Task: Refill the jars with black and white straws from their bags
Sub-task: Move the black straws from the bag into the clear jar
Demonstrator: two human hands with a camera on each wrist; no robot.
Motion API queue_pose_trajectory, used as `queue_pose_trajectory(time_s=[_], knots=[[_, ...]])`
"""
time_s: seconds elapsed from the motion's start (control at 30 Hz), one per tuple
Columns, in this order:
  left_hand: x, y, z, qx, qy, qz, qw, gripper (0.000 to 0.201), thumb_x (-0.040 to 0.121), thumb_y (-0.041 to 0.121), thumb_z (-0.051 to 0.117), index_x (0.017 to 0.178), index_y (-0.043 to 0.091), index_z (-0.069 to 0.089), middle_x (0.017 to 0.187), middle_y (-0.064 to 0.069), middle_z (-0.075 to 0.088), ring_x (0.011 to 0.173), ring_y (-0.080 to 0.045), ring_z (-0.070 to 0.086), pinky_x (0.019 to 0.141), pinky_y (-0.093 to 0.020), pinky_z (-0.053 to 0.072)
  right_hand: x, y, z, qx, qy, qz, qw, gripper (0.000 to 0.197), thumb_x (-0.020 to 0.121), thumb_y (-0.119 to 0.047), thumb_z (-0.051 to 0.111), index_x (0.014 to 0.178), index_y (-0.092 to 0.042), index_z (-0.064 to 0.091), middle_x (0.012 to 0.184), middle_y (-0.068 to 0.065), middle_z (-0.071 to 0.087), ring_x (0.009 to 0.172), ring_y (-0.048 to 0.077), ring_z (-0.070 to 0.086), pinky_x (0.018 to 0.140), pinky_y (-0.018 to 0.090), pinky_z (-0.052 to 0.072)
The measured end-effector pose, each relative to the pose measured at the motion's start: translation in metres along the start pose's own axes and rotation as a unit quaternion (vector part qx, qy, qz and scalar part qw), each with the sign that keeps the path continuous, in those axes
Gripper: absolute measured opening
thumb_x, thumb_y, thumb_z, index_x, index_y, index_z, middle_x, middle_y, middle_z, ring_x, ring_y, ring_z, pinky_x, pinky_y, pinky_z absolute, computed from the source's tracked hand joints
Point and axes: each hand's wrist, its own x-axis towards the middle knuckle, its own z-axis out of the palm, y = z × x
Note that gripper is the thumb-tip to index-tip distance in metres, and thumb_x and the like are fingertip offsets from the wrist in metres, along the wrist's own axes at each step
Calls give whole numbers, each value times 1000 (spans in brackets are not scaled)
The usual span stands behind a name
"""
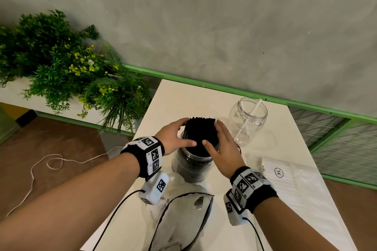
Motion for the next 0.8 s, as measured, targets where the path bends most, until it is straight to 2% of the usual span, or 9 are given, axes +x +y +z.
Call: queue_pose_trajectory(time_s=[0.07,0.13,0.2,0.3,0.4,0.6,0.67,0.73,0.8], knots=[[0,-3,-3,7,0,-5,1000,89,74,35,78,147,23,28,146,3,42,133,-17,40,107,-30,34,-2,-4,0,-8,24,2,1000,71,94,-45,50,151,-17,19,159,-5,11,145,12,17,116,26,17],[0,-5,-6,13,0,-8,1000,90,74,35,78,147,23,28,146,5,42,132,-17,41,107,-32,35,-5,-17,-3,-42,78,-64,994,69,94,-44,43,151,-14,18,160,-1,10,146,12,11,116,25,14],[0,-6,-7,14,0,-12,1000,90,73,34,79,147,23,29,144,6,43,130,-16,44,106,-32,37,-4,-31,-5,-89,100,-144,981,66,94,-40,40,150,-13,18,159,3,13,147,16,10,118,31,13],[-1,-8,-5,-1,-1,-21,1000,90,72,29,80,146,22,30,144,5,44,127,-17,46,105,-32,38,6,-42,-1,-184,49,-193,963,64,93,-30,49,149,-18,20,157,5,21,146,23,15,119,40,15],[-4,-13,-6,-9,0,-28,1000,87,74,25,79,146,22,30,143,2,45,126,-18,47,103,-30,39,13,-35,4,-268,-11,-179,947,67,82,-17,66,143,-13,39,144,8,46,136,30,39,106,51,39],[-9,-23,-12,-14,8,-43,999,79,78,23,76,144,22,33,141,1,47,127,-19,47,100,-27,39,8,-33,2,-312,-29,-184,931,60,82,-29,67,134,-5,51,142,11,49,134,30,42,103,49,43],[-8,-23,-13,-12,15,-44,999,72,81,22,73,143,21,35,140,1,48,125,-19,48,99,-28,40,10,-39,-1,-296,-18,-178,938,59,91,-37,48,141,-7,41,150,9,38,141,27,31,111,46,34],[-7,-21,-12,-9,23,-43,999,65,85,19,68,142,21,37,138,0,50,123,-19,49,99,-28,41,13,-45,-1,-259,-25,-177,949,63,96,-43,30,150,-11,21,159,4,17,147,22,11,119,38,13],[-7,-19,-12,-8,26,-43,999,59,88,14,64,141,19,39,138,0,50,123,-19,50,98,-27,41,13,-49,5,-283,-71,-181,939,63,97,-45,25,151,-12,21,159,4,19,146,21,15,117,37,11]])
